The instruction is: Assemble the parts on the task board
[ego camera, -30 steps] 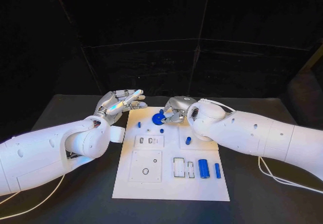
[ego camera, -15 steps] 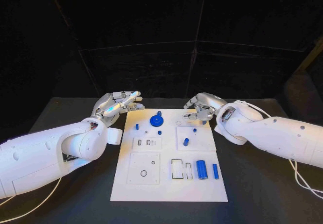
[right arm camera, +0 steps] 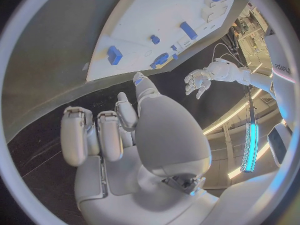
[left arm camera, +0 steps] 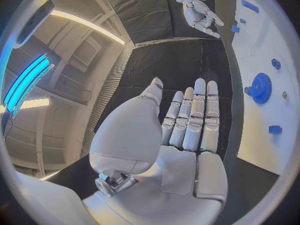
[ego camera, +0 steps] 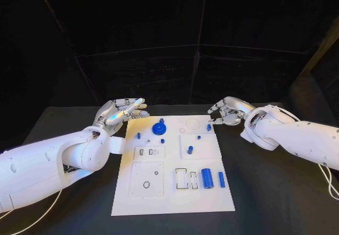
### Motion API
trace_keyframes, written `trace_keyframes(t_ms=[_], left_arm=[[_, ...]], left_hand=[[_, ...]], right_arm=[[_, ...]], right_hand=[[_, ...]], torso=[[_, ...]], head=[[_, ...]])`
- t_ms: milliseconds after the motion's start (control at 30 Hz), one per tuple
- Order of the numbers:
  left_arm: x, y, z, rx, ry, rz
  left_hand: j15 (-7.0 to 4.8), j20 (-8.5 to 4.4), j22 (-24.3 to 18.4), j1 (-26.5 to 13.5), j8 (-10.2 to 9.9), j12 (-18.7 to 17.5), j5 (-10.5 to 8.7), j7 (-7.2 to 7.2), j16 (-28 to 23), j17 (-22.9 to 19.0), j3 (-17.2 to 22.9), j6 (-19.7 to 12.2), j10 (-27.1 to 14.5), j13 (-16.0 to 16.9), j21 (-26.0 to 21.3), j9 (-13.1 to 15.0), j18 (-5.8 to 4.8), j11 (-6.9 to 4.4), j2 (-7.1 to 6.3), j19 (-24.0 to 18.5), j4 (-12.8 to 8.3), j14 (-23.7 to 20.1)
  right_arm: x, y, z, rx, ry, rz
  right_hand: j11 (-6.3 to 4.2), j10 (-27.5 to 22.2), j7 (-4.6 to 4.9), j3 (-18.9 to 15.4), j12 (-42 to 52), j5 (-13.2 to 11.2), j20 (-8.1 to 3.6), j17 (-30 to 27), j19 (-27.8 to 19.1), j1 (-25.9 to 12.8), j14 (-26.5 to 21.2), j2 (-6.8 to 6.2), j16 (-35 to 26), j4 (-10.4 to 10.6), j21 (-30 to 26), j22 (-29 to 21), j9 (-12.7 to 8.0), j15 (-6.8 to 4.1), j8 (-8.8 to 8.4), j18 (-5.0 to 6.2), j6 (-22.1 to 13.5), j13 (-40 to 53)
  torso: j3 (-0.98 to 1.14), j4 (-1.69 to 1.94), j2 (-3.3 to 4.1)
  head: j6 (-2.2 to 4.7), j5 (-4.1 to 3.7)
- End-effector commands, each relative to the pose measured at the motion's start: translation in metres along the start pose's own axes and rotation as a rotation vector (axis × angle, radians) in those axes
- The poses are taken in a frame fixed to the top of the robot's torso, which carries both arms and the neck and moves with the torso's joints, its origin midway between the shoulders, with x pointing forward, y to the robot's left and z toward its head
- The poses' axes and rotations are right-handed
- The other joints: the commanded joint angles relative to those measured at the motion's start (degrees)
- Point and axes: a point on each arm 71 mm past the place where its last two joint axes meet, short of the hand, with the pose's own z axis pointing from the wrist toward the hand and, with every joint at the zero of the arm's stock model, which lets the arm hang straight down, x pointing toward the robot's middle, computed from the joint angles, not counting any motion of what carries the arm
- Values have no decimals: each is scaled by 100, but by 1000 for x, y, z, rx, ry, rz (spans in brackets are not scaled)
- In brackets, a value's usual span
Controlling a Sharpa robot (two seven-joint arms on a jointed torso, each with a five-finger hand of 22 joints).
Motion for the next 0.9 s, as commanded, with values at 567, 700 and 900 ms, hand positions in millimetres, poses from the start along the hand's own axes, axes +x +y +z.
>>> trace_keyframes(t_ms=[567,700,900], left_arm=[[0,1,1,2,12,-5],[-1,1,1,2,11,-4],[-1,1,1,2,11,-4]], left_hand=[[22,-7,-10,10,-23,-22,-21,-17,-27,10,-5,38,55,-5,-39,-5,82,-10,51,45,-38,-24],[22,-7,-10,10,-23,-22,-21,-17,-27,10,-5,38,55,-5,-39,-5,82,-10,51,45,-38,-24],[22,-7,-10,10,-23,-22,-21,-17,-27,10,-5,38,55,-5,-39,-5,82,-10,51,45,-38,-24]], right_arm=[[19,-16,6,-10,95,7],[20,-17,5,-9,101,7],[21,-18,5,-6,110,7]], right_hand=[[-6,-70,-1,-34,-69,20,8,369,-46,57,363,-2,-26,-48,-49,475,-17,-15,-72,-21,-100,-41],[-5,-63,-1,-35,-58,19,9,373,-45,58,363,0,-24,-48,-48,476,-17,-15,-73,-22,-102,-29],[-5,-56,-3,-41,-49,11,11,386,-39,58,367,26,-20,-43,-46,484,-9,-12,-58,-23,-79,-21]], torso=[[-19,14,0],[-22,-2,-2],[-18,10,-3]], head=[[-38,10],[-47,7],[-55,-11]])
